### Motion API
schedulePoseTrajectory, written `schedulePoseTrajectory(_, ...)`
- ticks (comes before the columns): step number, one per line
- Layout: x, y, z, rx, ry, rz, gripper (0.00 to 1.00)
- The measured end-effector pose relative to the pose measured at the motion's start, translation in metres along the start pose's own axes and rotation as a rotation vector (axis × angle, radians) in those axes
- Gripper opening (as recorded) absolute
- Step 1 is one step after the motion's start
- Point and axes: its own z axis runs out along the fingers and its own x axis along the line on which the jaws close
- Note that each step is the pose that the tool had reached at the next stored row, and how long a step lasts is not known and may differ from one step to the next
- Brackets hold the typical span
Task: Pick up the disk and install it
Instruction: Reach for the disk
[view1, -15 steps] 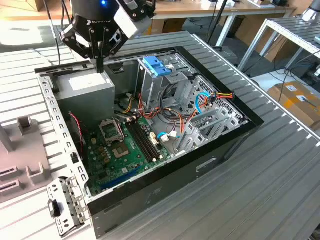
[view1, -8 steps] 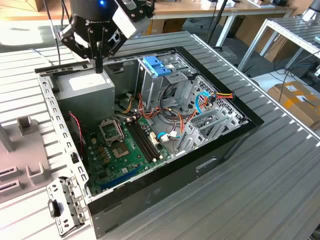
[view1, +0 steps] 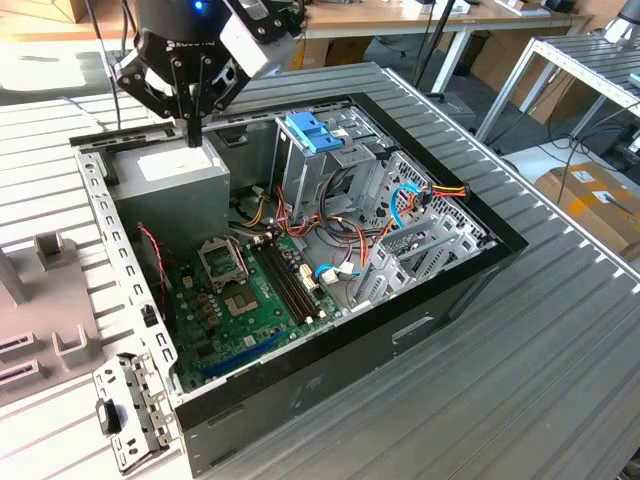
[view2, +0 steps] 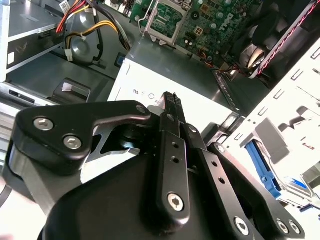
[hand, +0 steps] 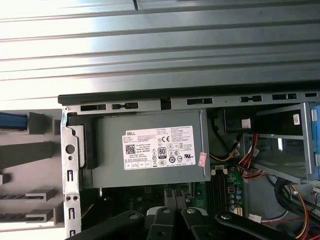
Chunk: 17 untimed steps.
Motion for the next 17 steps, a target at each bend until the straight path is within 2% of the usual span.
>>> schedulePoseTrajectory(17, 0.0057, -0.0004, -0.0002, 0.0000, 0.0000, 0.000, 0.11)
